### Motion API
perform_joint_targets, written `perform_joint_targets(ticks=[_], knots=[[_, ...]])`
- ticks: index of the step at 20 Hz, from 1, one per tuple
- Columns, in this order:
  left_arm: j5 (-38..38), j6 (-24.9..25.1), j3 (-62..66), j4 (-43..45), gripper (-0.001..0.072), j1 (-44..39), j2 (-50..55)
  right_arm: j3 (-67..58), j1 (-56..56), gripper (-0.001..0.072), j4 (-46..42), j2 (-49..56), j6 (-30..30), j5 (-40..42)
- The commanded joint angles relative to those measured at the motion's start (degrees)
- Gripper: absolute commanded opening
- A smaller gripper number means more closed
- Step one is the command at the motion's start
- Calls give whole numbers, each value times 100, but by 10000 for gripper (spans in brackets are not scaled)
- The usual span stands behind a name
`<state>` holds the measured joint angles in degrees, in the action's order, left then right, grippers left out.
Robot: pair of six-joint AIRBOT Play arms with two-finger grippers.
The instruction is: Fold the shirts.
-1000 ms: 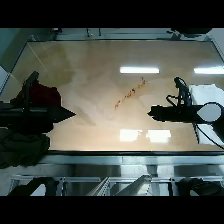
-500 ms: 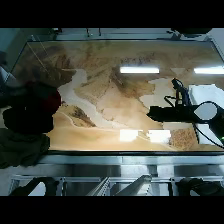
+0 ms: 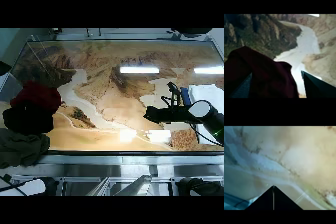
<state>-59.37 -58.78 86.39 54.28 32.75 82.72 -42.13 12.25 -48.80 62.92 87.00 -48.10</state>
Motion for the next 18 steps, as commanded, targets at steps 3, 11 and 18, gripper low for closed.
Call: perform_joint_targets(ticks=[3, 11, 18], knots=[[-153, 24, 492, 310, 720, 46, 1700, 2, 4, 26, 284, 151, 2, -205], [2, 22, 494, 717, 384, -297, 2865, 2, 4, 519, 302, 151, 2, -168], [-1283, -109, 2168, -605, 23, -1152, 2225, 2, 4, 519, 352, 151, 2, -166]])
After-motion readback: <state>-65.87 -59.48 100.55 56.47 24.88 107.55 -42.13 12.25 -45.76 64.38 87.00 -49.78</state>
